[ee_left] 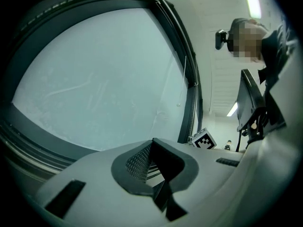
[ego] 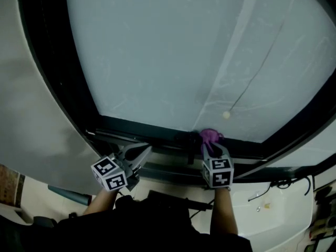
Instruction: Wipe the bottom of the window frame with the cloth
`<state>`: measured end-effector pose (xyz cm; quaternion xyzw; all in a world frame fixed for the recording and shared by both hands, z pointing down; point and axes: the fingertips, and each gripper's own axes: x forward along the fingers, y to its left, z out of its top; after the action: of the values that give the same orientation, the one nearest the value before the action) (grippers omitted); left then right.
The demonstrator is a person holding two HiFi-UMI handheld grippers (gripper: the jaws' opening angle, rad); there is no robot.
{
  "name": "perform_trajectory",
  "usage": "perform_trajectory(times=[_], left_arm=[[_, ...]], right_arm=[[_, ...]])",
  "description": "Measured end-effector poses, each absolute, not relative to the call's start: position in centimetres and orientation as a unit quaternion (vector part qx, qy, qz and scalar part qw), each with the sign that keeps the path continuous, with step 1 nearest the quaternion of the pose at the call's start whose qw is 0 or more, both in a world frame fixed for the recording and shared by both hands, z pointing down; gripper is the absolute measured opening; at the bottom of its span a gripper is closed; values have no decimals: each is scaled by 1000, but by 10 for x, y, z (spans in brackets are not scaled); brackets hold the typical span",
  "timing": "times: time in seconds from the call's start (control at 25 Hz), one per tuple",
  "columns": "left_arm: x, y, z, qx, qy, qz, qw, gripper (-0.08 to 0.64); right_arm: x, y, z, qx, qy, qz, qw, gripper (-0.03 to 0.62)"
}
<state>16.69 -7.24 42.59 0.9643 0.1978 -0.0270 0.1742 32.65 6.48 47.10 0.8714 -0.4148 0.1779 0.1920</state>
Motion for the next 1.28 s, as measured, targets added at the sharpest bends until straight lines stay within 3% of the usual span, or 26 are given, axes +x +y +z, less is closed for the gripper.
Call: perform_trajectory(times=[1.28], left_arm=[[138,-83,429,968,176,-30,174,0]], right_arm=[[287,47,478,863,-460,161,131,61]])
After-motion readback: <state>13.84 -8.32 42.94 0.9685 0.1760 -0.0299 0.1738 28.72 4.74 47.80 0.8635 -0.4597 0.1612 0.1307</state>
